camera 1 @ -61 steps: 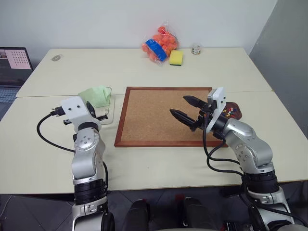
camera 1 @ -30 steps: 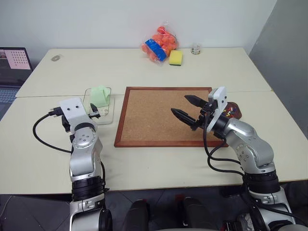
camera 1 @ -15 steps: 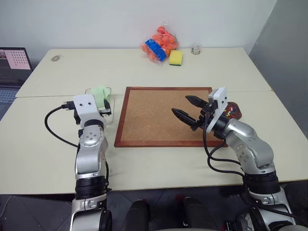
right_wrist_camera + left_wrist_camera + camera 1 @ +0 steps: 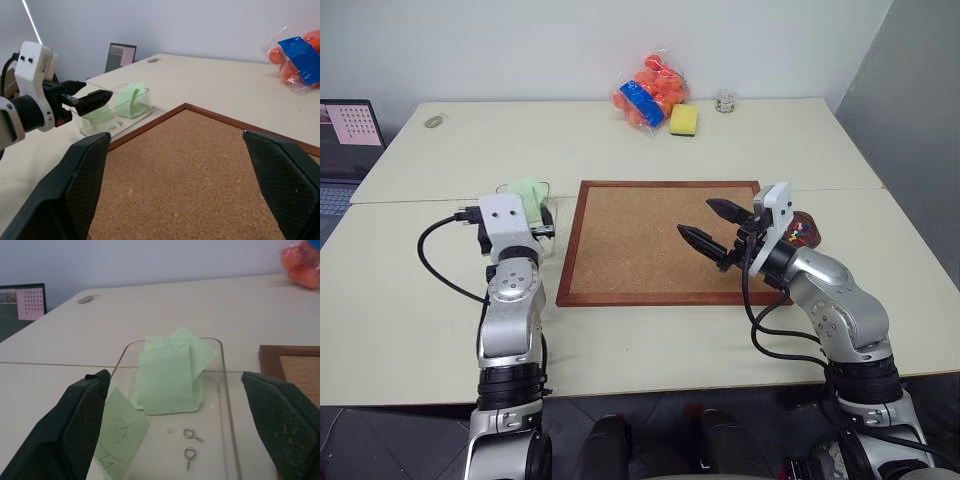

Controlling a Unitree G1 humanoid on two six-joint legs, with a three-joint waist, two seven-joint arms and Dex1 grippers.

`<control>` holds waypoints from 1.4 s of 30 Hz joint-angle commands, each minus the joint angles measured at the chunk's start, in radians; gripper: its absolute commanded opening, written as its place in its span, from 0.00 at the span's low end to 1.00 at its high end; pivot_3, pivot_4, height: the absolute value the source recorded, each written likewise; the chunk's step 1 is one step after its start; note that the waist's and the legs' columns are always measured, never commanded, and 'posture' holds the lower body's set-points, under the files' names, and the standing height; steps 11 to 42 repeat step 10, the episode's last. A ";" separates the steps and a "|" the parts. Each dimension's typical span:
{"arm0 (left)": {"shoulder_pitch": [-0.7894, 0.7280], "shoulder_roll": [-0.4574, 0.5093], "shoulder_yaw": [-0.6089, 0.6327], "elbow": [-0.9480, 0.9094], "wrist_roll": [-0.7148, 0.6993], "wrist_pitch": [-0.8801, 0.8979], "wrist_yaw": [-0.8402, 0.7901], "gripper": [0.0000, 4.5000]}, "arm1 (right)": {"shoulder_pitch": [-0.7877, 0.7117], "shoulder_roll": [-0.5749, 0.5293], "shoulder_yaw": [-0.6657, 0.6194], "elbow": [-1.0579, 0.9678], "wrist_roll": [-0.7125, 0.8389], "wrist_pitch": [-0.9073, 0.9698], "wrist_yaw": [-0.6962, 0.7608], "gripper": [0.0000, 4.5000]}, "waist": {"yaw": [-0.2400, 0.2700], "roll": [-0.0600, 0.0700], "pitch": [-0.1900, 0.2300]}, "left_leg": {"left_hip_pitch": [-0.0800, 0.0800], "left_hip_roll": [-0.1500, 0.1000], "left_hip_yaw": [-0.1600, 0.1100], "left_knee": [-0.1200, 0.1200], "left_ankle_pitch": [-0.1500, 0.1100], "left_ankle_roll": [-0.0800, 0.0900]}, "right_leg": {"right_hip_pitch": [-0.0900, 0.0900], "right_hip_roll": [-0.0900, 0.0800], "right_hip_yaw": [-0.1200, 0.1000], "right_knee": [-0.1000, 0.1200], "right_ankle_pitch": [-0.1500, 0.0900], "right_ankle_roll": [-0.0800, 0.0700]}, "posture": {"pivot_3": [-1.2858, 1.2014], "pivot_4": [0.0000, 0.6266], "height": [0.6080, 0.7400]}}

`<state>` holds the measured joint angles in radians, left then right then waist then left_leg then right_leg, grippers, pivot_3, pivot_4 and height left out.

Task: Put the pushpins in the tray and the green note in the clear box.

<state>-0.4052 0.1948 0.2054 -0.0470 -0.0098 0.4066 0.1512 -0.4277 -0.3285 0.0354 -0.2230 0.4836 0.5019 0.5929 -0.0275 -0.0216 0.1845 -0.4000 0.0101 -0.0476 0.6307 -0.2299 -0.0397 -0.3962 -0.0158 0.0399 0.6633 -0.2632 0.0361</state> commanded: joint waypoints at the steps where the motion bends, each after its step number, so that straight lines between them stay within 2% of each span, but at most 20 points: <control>1: 0.004 -0.011 -0.047 -0.095 -0.039 0.009 -0.080 0.99 | 0.011 -0.018 -0.022 -0.058 -0.045 -0.023 -0.047 1.00 | 0.000 0.000 0.000 | 0.000 0.000 0.000 0.000 0.000 0.000 | 0.000 0.000 0.000 0.000 0.000 0.000 | 0.52 0.24 1.00; 6: 0.087 -0.042 -0.127 -0.216 -0.142 0.082 -0.217 0.99 | 0.074 0.008 -0.037 -0.075 -0.186 -0.021 -0.244 1.00 | 0.000 0.000 0.000 | 0.000 0.000 0.000 0.000 0.000 0.000 | 0.000 -0.002 0.000 0.000 0.000 0.000 | 0.52 0.24 1.00; 10: 0.185 -0.067 -0.160 -0.303 -0.161 0.114 -0.231 0.99 | 0.166 0.046 -0.015 -0.129 -0.279 0.007 -0.372 1.00 | 0.000 0.000 0.000 | 0.000 0.001 0.001 -0.001 0.000 0.000 | 0.000 -0.002 0.001 0.000 0.000 0.000 | 0.52 0.24 1.00; 42: 0.185 -0.067 -0.160 -0.303 -0.161 0.114 -0.231 0.99 | 0.166 0.046 -0.015 -0.129 -0.279 0.007 -0.372 1.00 | 0.000 0.000 0.000 | 0.000 0.001 0.001 -0.001 0.000 0.000 | 0.000 -0.002 0.001 0.000 0.000 0.000 | 0.52 0.24 1.00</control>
